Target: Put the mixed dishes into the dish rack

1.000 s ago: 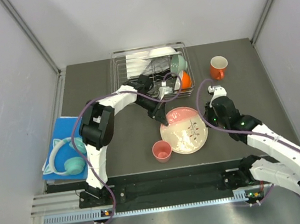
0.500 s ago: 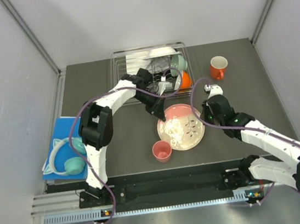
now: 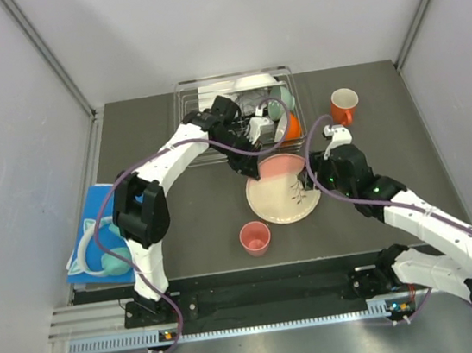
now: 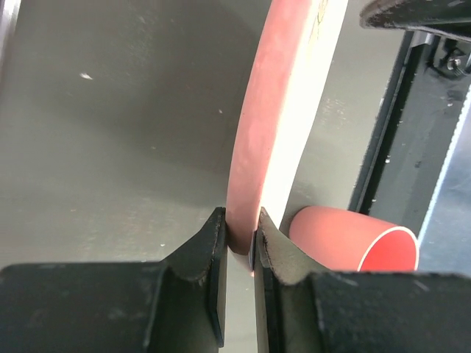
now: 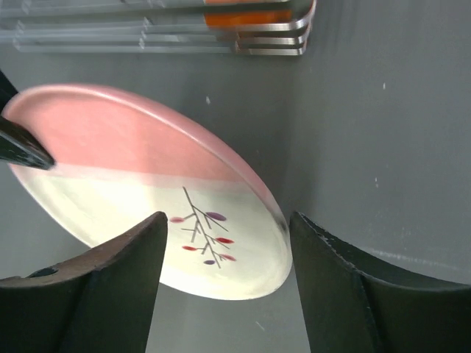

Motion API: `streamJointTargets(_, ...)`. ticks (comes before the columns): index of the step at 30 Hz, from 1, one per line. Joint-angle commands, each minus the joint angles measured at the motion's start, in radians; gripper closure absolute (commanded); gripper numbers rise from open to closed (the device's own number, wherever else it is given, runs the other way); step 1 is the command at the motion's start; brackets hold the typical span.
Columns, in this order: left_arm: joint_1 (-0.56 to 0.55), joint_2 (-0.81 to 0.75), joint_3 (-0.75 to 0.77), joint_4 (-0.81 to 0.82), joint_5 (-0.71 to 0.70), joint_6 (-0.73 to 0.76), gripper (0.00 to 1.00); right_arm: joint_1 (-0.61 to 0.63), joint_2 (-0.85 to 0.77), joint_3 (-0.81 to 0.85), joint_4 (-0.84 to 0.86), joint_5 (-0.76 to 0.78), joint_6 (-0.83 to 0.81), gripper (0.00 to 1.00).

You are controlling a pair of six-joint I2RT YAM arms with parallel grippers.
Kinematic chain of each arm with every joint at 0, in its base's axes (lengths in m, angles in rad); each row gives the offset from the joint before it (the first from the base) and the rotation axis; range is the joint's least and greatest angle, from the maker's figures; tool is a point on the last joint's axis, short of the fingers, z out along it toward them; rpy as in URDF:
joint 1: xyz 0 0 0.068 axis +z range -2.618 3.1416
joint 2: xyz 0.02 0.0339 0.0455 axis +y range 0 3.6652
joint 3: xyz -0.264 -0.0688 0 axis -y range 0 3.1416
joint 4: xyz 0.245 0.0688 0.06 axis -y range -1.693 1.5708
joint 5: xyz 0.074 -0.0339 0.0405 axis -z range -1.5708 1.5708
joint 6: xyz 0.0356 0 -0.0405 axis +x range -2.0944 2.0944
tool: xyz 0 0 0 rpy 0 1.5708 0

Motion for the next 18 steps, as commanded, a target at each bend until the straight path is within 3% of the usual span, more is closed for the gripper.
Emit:
streamJointTargets(1,-0.015,-0.126,0.097,0.012,0.021,0.059,1.00,0.009,-0.078,0.094,0.010,0.022,0.013,0.31)
streamJointTargets(12,-0.039,-0.294,0.154,-0.074,-0.219,0.125,1.00,0.008,-0.317,0.287,-0.177,0.213,0.060,0.11)
streamJointTargets(18,-0.041,-0.390,0.266,-0.057,-0.439,0.145,1.00,0.008,-0.378,0.322,-0.209,0.279,0.097,0.08)
